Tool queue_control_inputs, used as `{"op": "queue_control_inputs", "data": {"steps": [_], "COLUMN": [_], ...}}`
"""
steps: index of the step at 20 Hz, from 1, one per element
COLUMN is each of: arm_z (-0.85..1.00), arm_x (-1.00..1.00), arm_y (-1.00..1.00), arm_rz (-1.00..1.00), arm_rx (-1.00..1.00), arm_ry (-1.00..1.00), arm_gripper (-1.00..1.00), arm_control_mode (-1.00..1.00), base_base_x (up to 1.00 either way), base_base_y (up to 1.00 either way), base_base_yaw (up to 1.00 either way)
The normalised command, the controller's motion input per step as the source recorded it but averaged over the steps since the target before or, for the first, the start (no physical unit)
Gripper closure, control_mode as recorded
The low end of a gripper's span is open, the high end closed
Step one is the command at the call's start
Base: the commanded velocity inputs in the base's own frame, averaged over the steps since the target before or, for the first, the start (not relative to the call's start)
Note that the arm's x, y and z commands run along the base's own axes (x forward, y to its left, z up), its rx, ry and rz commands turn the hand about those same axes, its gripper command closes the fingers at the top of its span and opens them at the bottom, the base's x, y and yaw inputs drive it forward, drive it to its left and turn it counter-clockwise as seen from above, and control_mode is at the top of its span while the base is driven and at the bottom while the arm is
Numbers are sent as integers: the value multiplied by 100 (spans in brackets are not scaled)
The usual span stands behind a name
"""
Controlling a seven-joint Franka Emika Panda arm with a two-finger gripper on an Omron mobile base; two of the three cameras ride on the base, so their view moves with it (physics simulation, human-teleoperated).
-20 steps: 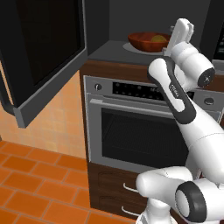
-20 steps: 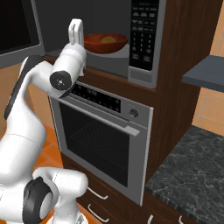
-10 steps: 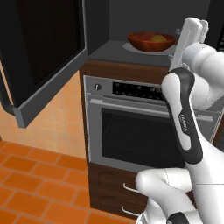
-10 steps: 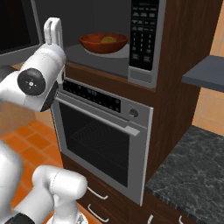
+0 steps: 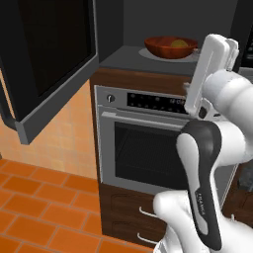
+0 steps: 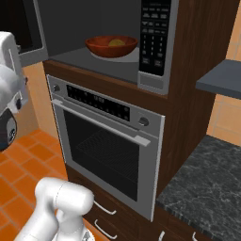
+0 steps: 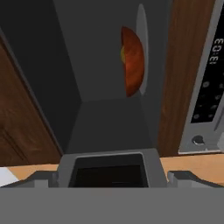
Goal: Pick the avocado from the sink and place it in the bowl. Then pick the bowl and place it in the microwave. Then close the microwave door and press the start button.
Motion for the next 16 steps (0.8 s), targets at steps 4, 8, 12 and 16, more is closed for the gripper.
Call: {"op": "queue_control_inputs", "data": {"steps": [4,8,12,16], "arm_z": [-21,-26,-8,-21], "arm_x": [-100,-97,-59,-31], "arm_y": [69,76,90,96], "arm_rz": [0,1,0,0], "arm_rx": [0,0,-2,0], "arm_ry": [-3,-2,-7,-6], "arm_gripper": [-100,-100,-100,-100], "arm_control_mode": [-100,-100,-100,-100], "base_base_x": [0,0,0,0], "base_base_y": [0,0,0,0], "base_base_yaw": [0,0,0,0]}}
